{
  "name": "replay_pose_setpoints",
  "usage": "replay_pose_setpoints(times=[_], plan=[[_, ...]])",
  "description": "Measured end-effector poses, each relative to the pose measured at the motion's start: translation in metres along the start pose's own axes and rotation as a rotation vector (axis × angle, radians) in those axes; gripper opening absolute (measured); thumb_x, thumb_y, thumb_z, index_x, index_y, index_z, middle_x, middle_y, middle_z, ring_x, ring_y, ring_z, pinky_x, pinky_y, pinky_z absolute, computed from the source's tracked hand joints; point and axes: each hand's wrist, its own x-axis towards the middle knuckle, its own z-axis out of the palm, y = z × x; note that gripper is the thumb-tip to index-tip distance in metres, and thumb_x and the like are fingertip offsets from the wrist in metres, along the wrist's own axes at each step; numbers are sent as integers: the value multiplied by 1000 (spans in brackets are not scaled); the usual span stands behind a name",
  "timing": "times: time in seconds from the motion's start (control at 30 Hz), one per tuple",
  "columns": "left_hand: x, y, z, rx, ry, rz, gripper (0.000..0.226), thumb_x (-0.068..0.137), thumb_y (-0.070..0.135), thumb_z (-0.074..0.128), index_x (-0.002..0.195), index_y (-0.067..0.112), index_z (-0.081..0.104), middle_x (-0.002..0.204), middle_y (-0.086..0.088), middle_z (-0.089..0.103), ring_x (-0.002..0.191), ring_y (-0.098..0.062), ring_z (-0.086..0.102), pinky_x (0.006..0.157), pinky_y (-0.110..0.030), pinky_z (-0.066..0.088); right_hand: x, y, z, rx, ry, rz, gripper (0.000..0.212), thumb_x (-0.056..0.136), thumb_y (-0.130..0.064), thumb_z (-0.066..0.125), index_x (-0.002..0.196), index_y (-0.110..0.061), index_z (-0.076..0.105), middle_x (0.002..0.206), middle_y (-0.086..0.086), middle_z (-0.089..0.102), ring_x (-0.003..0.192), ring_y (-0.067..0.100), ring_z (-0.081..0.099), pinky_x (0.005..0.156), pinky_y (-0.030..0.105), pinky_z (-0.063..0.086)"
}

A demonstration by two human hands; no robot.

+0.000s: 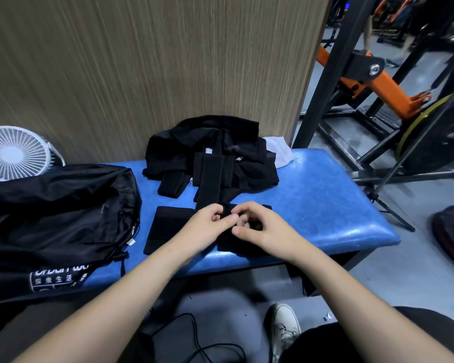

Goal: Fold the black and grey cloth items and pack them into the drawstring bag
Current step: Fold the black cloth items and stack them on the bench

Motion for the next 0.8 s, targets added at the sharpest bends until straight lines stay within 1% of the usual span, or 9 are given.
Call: replay_pose_setpoints(times=[0.07,0.13,0.17,0.23,0.3,0.37,0.47,0.57,0.8], plan=[[1,-3,2,103,54,14,25,84,36,70,92,18,55,74,-5,56,69,-20,54,70,-31,50,-3,2,-7,28,31,-26,24,89,-11,71,110,-19,64,91,9,68,80,9,57,81,19,46],[0,-2,4,70,66,-10,24,75,34,62,98,32,55,91,-9,70,88,-27,67,89,-47,55,-4,10,-15,-180,149,-60,25,86,-8,71,106,-22,66,93,2,63,86,9,56,84,22,42],[-1,1,5,68,69,-15,28,75,32,58,103,36,54,94,-8,71,91,-26,68,91,-49,54,-4,16,-20,-348,188,-81,27,85,-12,72,108,-25,66,98,-3,58,91,10,53,87,24,40],[-3,2,6,147,80,15,45,82,24,57,124,39,47,94,-6,68,88,-22,66,88,-45,54,-6,25,-28,-651,166,-93,34,85,-24,73,117,-30,64,112,-7,50,102,15,47,94,30,39],[-7,1,7,377,120,129,67,90,18,57,147,38,28,99,-4,59,92,-18,57,86,-37,51,-7,30,-32,-787,90,-51,44,87,-32,73,128,-31,59,127,-8,46,112,18,45,100,36,39],[-11,0,6,664,227,306,71,90,18,60,149,40,28,118,3,46,107,-16,44,93,-32,45,-7,30,-33,-796,25,13,49,90,-32,70,136,-27,54,142,-8,41,126,19,42,107,38,36],[-8,-10,3,921,257,527,42,89,22,64,127,37,59,125,9,46,110,-17,44,92,-33,45,-5,29,-34,-791,-28,53,51,95,-31,64,143,-26,48,155,-10,33,140,18,36,113,36,33],[-6,-13,4,915,198,493,30,97,28,54,124,40,63,123,17,50,113,-14,43,95,-30,39,-5,26,-38,-764,-58,74,56,93,-37,66,145,-32,45,159,-12,27,143,16,33,115,37,33],[-1,-11,-5,962,115,425,43,97,53,50,139,44,51,138,24,41,128,-10,31,102,-25,25,-9,25,-50,-710,-128,154,65,88,-35,73,145,-42,42,162,-20,21,145,13,33,115,34,32]])
